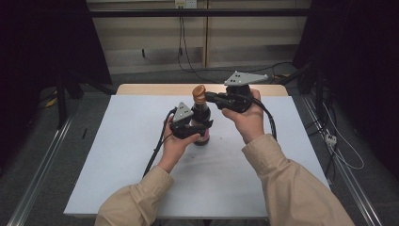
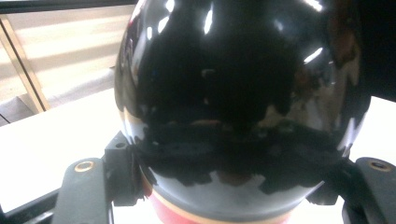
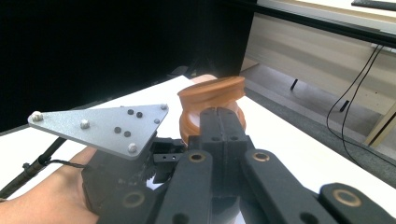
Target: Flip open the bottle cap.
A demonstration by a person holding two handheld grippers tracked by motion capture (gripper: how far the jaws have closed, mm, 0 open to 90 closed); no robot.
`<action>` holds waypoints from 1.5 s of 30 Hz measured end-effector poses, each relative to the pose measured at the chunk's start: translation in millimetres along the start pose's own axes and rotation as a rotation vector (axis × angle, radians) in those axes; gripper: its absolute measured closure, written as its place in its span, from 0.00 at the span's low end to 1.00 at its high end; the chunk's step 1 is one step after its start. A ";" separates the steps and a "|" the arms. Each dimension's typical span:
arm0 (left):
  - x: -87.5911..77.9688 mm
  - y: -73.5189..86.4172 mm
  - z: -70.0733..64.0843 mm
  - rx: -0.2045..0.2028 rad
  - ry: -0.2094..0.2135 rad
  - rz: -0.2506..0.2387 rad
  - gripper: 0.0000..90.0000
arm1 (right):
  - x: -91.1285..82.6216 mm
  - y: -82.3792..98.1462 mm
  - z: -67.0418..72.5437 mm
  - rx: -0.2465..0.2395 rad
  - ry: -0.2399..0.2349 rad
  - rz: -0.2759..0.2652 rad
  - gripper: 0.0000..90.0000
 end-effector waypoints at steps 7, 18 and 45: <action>0.3 0.1 -0.5 -0.003 0.003 -0.001 0.34 | -0.1 -0.2 -0.2 0.006 -0.003 0.001 1.00; 0.1 0.3 0.1 -0.002 0.002 -0.002 0.34 | 0.9 -1.0 -0.5 0.005 -0.006 0.007 1.00; 0.0 0.5 -0.1 0.009 -0.002 0.003 0.34 | 2.1 -6.9 0.8 0.000 -0.008 0.008 1.00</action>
Point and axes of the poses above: each handheld gripper's, and its own axes: x roughly forward along the jaws, y roughly out of its underside, z roughly to its left, the point moved 2 cm from there along x, roughly forward along the jaws, and after that the axes turned 2 degrees about -y, right-handed, at the moved point
